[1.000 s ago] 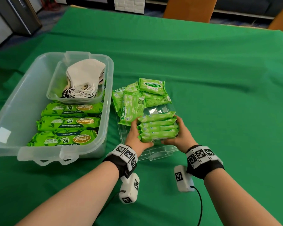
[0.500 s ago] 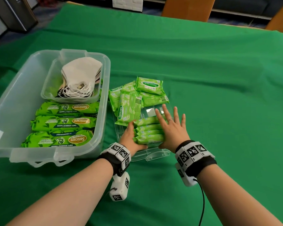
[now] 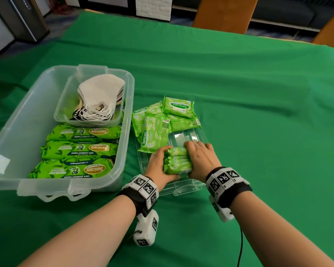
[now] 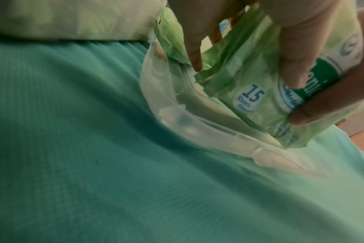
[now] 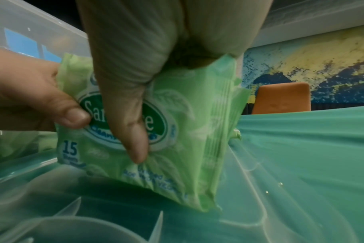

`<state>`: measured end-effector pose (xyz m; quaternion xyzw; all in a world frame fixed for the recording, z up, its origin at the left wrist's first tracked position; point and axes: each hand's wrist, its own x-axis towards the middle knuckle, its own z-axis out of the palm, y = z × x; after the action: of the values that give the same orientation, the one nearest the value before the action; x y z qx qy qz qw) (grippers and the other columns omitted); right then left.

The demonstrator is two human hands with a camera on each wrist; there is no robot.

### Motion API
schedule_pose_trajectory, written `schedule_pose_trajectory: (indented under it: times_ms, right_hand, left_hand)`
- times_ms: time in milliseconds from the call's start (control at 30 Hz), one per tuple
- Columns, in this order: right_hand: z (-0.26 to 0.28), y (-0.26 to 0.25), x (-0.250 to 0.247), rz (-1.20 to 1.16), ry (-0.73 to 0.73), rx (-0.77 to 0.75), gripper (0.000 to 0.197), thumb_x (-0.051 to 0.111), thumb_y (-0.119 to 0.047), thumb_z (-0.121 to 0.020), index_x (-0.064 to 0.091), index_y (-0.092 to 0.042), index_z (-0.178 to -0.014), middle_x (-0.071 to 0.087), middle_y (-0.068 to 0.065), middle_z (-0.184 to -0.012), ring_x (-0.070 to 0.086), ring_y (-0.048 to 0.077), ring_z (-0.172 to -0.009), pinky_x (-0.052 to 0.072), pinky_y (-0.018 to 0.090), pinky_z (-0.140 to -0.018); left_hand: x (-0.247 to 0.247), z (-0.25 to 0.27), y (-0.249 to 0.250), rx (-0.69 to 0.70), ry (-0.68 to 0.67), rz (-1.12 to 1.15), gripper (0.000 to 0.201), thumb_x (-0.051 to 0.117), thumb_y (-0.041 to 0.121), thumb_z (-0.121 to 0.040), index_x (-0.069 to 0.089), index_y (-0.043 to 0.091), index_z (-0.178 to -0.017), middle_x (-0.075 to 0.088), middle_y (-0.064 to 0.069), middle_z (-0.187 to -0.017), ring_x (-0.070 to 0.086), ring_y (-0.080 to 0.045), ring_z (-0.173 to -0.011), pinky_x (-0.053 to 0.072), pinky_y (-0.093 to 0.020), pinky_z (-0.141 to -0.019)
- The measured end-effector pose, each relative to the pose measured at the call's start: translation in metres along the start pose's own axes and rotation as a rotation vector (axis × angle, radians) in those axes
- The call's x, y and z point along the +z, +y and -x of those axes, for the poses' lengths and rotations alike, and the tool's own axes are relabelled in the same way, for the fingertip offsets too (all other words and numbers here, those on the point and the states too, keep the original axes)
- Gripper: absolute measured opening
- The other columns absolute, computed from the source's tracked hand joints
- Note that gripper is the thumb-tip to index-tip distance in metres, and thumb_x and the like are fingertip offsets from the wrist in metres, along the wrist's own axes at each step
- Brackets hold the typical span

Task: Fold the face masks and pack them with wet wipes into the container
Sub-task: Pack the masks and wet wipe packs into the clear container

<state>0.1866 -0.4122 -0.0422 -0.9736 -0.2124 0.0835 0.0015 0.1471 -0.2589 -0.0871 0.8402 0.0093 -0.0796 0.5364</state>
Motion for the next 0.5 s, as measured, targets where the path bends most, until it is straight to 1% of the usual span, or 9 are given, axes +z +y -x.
schedule_pose_trajectory:
  times_ms: [67,167,233,267,300,333,400,433,500]
  right_hand:
    - [0.0,0.001,-0.001,-0.038,-0.001,0.024,0.065,0.069,-0.036,-0.069,0.035,-0.017,-0.122,0.052,-0.002,-0.116,0.046,0.021,-0.107,0.028,0.034,-0.091]
    - [0.002,0.003,-0.004,-0.128,0.03,0.093,0.071,0.071,-0.035,-0.066,0.034,-0.019,-0.125,0.052,-0.004,-0.114,0.047,0.02,-0.108,0.026,0.035,-0.093]
    - [0.006,0.006,-0.005,-0.287,0.089,0.19,0.08,0.077,-0.033,-0.061,0.034,-0.019,-0.128,0.053,-0.004,-0.112,0.047,0.018,-0.107,0.024,0.035,-0.096]
    - [0.008,0.008,-0.004,-0.403,0.137,0.247,0.085,0.08,-0.031,-0.058,0.035,-0.019,-0.128,0.054,-0.003,-0.11,0.048,0.017,-0.105,0.025,0.035,-0.096]
    - [0.011,0.009,-0.004,-0.537,0.185,0.298,0.088,0.083,-0.029,-0.054,0.036,-0.019,-0.127,0.056,-0.004,-0.108,0.05,0.017,-0.101,0.027,0.035,-0.095]
    - [0.014,0.009,-0.004,-0.689,0.227,0.337,0.09,0.086,-0.026,-0.05,0.038,-0.019,-0.126,0.057,-0.005,-0.106,0.053,0.017,-0.098,0.032,0.035,-0.094]
    - [0.019,0.004,-0.006,-1.009,0.269,0.365,0.089,0.089,-0.016,-0.048,0.038,-0.022,-0.121,0.06,-0.005,-0.105,0.059,0.019,-0.096,0.047,0.036,-0.088]
    - [0.021,-0.001,-0.008,-1.163,0.264,0.352,0.088,0.088,-0.008,-0.048,0.038,-0.022,-0.119,0.06,-0.003,-0.104,0.061,0.02,-0.094,0.053,0.035,-0.081]
    - [0.022,-0.01,-0.01,-1.414,0.24,0.286,0.088,0.082,0.001,-0.047,0.035,-0.016,-0.119,0.06,0.003,-0.102,0.064,0.021,-0.091,0.057,0.035,-0.072]
  left_hand:
    - [0.0,0.001,0.002,-0.018,0.024,0.023,0.091,0.085,0.014,-0.064,0.033,0.028,-0.138,0.038,-0.003,-0.13,0.039,-0.014,-0.12,0.03,-0.021,-0.1]
    - [0.002,0.003,-0.001,-0.091,0.144,0.097,0.093,0.084,0.02,-0.066,0.029,0.024,-0.141,0.036,-0.004,-0.137,0.037,-0.017,-0.126,0.029,-0.026,-0.104]
    - [-0.001,0.004,0.001,-0.173,0.203,0.269,0.091,0.081,0.02,-0.069,0.027,0.019,-0.142,0.034,-0.003,-0.144,0.035,-0.018,-0.131,0.029,-0.031,-0.108]
    - [-0.002,0.004,0.004,-0.207,0.197,0.381,0.09,0.078,0.018,-0.072,0.024,0.017,-0.144,0.033,-0.003,-0.145,0.035,-0.018,-0.131,0.03,-0.034,-0.109]
    - [-0.005,0.003,0.006,-0.229,0.153,0.465,0.092,0.077,0.021,-0.073,0.021,0.016,-0.145,0.033,-0.004,-0.147,0.037,-0.017,-0.13,0.032,-0.036,-0.11]
    - [-0.008,0.002,0.01,-0.237,0.1,0.496,0.098,0.078,0.031,-0.07,0.018,0.016,-0.146,0.033,-0.004,-0.147,0.038,-0.016,-0.129,0.032,-0.039,-0.11]
    - [-0.012,0.001,0.02,-0.228,-0.05,0.452,0.117,0.08,0.057,-0.054,0.02,0.018,-0.147,0.04,-0.003,-0.145,0.041,-0.015,-0.13,0.033,-0.041,-0.111]
    - [-0.013,0.0,0.025,-0.225,-0.103,0.434,0.116,0.08,0.057,-0.051,0.024,0.017,-0.144,0.047,-0.003,-0.139,0.044,-0.017,-0.128,0.034,-0.041,-0.111]
    - [-0.014,-0.001,0.036,-0.254,-0.136,0.534,0.085,0.079,0.031,-0.061,0.036,0.016,-0.133,0.06,0.0,-0.118,0.054,-0.02,-0.117,0.042,-0.039,-0.104]
